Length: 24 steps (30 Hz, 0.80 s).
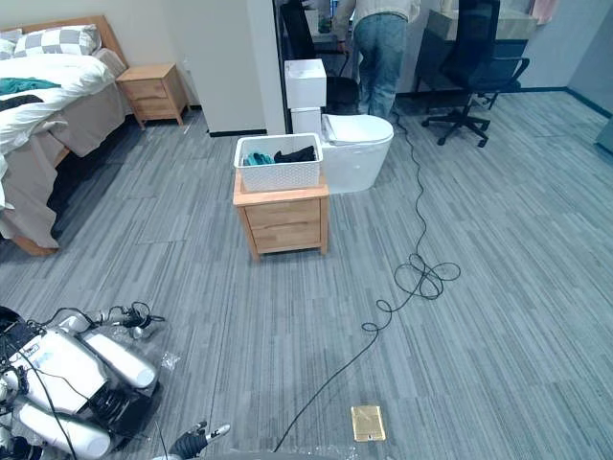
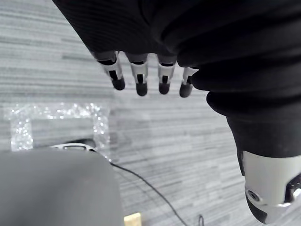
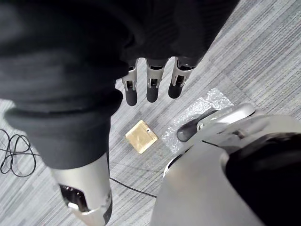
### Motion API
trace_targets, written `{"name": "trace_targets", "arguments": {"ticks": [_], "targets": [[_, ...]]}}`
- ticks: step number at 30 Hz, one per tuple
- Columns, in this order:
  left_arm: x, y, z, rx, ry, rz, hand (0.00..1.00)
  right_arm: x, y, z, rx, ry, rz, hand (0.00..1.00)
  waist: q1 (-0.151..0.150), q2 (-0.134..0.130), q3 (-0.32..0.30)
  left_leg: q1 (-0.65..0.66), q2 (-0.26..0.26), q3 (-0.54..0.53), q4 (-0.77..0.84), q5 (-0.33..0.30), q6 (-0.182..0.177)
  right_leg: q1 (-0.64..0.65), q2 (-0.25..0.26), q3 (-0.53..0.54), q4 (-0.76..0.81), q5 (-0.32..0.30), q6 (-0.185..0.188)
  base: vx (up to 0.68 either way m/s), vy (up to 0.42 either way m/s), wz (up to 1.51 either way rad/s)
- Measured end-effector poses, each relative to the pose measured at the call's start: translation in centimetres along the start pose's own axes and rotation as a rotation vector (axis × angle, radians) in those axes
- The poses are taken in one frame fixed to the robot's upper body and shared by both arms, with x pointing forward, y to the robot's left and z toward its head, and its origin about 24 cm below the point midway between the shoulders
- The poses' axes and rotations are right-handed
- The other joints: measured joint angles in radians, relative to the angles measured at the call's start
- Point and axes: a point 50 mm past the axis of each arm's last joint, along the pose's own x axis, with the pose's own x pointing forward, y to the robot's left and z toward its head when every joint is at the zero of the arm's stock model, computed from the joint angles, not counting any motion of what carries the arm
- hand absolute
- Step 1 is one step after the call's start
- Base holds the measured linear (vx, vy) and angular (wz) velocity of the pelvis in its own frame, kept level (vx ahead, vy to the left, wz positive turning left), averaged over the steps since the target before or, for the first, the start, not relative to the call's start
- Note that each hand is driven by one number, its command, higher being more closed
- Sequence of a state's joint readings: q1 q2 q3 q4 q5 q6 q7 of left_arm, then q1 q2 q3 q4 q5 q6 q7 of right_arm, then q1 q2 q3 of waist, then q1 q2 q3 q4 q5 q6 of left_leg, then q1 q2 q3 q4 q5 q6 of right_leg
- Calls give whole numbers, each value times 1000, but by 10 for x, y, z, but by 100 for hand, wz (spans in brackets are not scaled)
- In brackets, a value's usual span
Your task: Pick up the laundry basket with both hands and put the clothes into the washing machine.
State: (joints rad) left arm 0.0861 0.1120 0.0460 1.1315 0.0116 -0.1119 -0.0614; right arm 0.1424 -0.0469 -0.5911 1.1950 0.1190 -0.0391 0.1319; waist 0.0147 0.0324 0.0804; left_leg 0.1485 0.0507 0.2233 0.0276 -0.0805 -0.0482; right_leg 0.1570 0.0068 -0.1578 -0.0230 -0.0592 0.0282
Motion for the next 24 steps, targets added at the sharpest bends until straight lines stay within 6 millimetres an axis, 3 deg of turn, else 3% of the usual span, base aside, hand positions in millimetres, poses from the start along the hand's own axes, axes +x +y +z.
{"name": "trace_targets", "arguments": {"ticks": [24], "targets": [[3, -3, 11, 8, -32, -11, 0, 3, 7, 9, 16, -24, 17, 0, 2, -10, 21, 29, 3, 17, -30, 1, -2, 13, 5, 1, -4, -5, 10, -16, -11, -1]]}}
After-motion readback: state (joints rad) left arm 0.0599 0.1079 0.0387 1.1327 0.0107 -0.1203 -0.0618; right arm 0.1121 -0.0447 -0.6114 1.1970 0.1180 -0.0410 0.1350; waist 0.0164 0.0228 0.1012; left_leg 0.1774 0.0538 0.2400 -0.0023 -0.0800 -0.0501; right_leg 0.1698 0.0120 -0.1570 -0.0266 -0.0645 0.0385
